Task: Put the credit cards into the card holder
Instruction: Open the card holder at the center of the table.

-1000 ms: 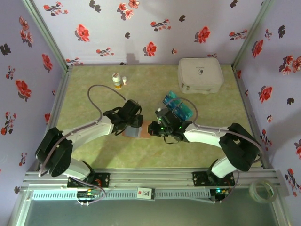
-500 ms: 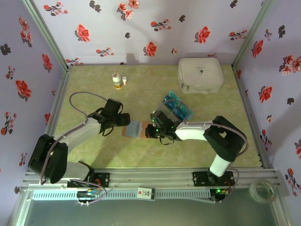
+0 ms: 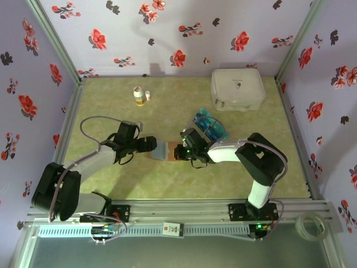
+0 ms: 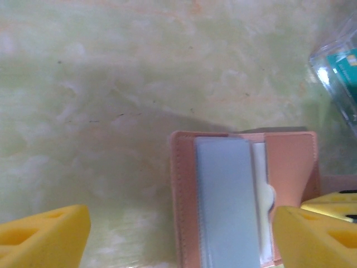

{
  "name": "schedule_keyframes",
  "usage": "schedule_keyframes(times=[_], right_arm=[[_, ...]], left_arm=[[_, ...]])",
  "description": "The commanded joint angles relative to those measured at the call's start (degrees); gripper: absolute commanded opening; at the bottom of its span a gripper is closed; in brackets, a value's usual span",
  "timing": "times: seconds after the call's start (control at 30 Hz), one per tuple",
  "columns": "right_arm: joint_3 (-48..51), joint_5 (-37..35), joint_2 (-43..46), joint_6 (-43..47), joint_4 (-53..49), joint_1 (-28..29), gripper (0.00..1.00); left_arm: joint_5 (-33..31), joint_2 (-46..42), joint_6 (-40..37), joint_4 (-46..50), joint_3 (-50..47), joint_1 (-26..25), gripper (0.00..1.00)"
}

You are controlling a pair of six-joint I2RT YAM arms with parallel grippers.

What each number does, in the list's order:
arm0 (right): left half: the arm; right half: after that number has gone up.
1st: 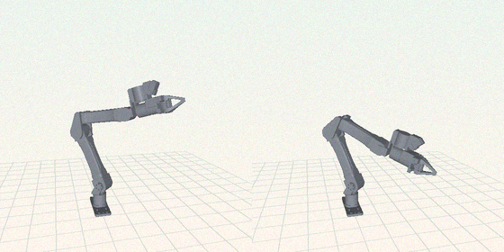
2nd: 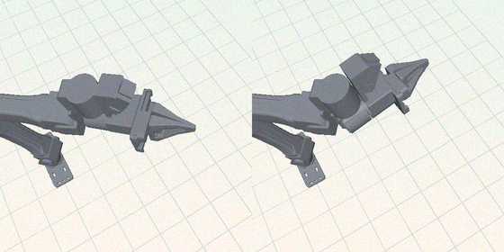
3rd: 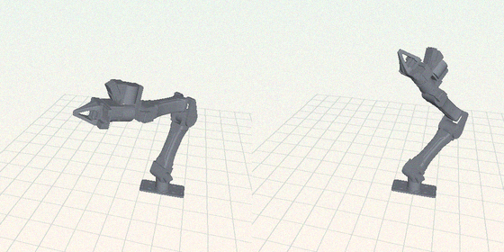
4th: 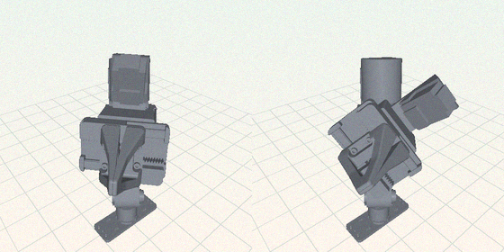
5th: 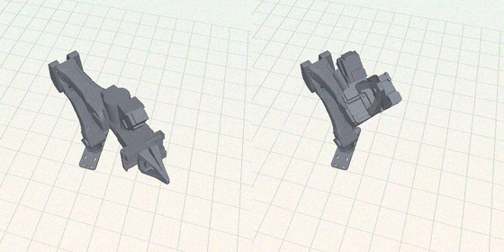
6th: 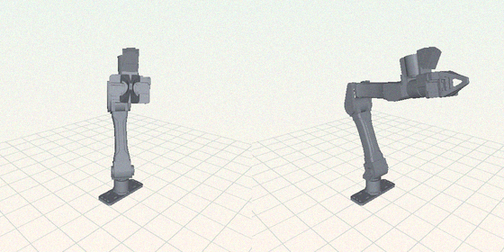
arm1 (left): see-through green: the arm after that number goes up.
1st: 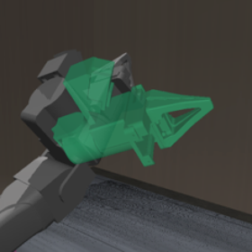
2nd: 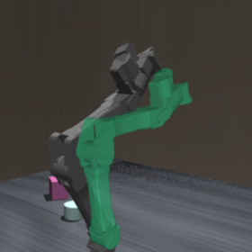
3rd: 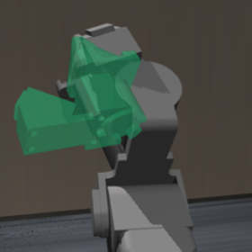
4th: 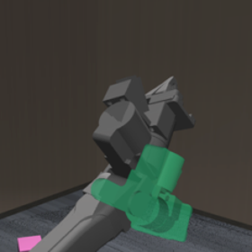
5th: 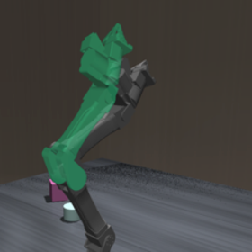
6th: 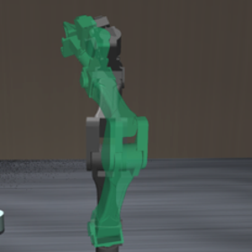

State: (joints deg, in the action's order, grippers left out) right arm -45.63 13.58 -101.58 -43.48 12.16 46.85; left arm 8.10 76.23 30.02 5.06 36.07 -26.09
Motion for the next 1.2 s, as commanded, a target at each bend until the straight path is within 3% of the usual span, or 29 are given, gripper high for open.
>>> schedule_keyframes(times=[0.0,0.1,0.43,0.7,0.93,1.17], right_arm=[[-0.2,-0.3,-2.6,1.5,-1.8,-0.3,0.03],[0.0,-0.5,-3.0,1.6,-1.8,-0.3,0.03],[0.0,-0.6,-3.8,1.7,-1.9,-0.3,0.02],[0.0,-0.7,-4.0,1.7,-2.1,-0.3,0.02],[-0.1,-0.8,-4.6,1.7,-2.1,-0.3,0.02],[-0.3,-0.7,-4.9,1.7,-2.1,-0.3,0.01]], left_arm=[[3.8,1.4,1.4,-5.8,-1.1,1.3,0.78],[6.0,2.5,3.3,-9.0,-2.0,3.1,0.68],[11.8,6.9,7.7,-17.5,-4.1,7.1,0.45],[13.4,8.8,9.3,-21.1,-4.9,7.8,0.34],[13.9,9.9,9.7,-22.4,-5.1,7.8,0.31],[14.1,10.8,10.3,-24.3,-5.7,7.8,0.19]])
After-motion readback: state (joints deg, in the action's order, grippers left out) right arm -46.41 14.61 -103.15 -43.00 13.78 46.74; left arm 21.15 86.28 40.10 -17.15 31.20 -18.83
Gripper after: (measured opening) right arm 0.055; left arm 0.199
